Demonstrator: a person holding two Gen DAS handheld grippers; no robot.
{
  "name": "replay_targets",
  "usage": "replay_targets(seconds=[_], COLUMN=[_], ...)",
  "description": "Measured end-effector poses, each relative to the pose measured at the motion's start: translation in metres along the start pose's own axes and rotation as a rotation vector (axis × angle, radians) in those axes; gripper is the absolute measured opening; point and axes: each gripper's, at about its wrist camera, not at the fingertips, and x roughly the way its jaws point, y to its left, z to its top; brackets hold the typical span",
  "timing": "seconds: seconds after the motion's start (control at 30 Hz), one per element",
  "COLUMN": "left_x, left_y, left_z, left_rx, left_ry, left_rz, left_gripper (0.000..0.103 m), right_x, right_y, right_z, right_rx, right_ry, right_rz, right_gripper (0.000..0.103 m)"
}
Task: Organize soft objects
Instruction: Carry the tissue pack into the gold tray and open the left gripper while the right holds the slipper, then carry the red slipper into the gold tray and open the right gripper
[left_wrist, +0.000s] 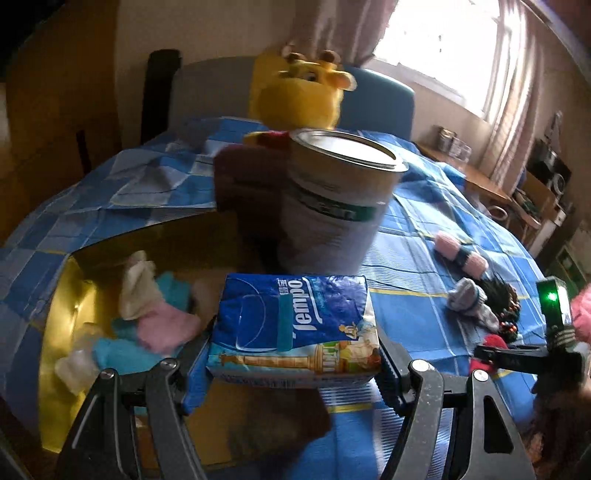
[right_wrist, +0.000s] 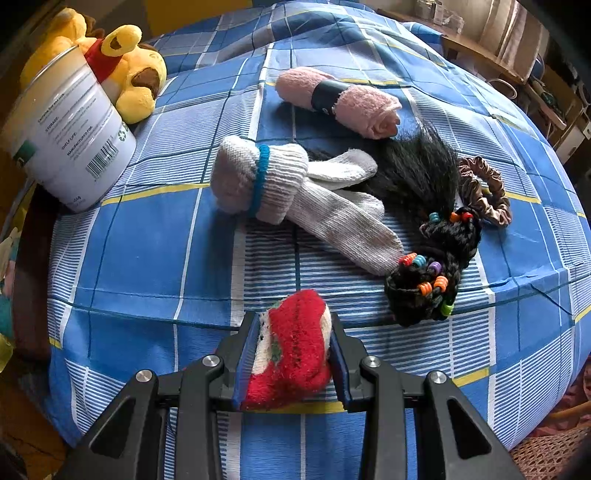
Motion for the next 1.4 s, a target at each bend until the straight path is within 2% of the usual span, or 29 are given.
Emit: replay_targets(seconds=[0.37, 0.6, 0.8, 1.0, 1.03, 1.07, 1.13, 1.3, 1.4], left_x=[-0.010, -0.024, -0.030, -0.019, -0.016, -0.014, -0.014, -0.018, -0.024], left_y=[0.055, 0.132, 0.175, 0.178, 0.176, 0.175, 0.176, 0.175, 0.168], left_z=[-0.009, -0.023, -0.042, -0.052, -0.050, -0.050, -0.051, -0.049, -0.046], left_rx=[-0.107, -0.297, -0.389, -0.398, -0.390, -0.384, -0.378, -0.337, -0.287], left_ry=[0.008, 0.038, 0.071, 0.102, 0.105, 0.104, 0.097, 0.071, 0.038], left_rz=[0.075, 0.115, 0.145, 0.143, 0.148, 0.154, 0.161, 0.205, 0.258], left_gripper=[0.073, 0.073, 0.073, 0.076, 0.080, 0.089, 0.098, 0.102, 0.103], right_x=[0.000, 0.000, 0.000, 0.000, 0.000, 0.000, 0.000, 0.000, 0.000], right_y=[0.000, 0.001, 0.002, 0.002, 0.002, 0.002, 0.002, 0.002, 0.002], right_z=[0.000, 0.000, 0.001, 0.001, 0.001, 0.002, 0.001, 0.001, 0.001], right_rx=[-0.007, -0.010, -0.020, -0.018, -0.019, -0.019, -0.018, -0.017, -0.018], right_ry=[-0.004, -0.004, -0.006, -0.006, -0.006, -0.006, -0.006, -0.007, -0.009], right_rz=[-0.008, -0.009, -0.015, -0.015, -0.015, -0.015, -0.015, -0.014, -0.016], right_gripper=[0.036, 0.036, 0.036, 0.036, 0.036, 0.036, 0.036, 0.036, 0.036])
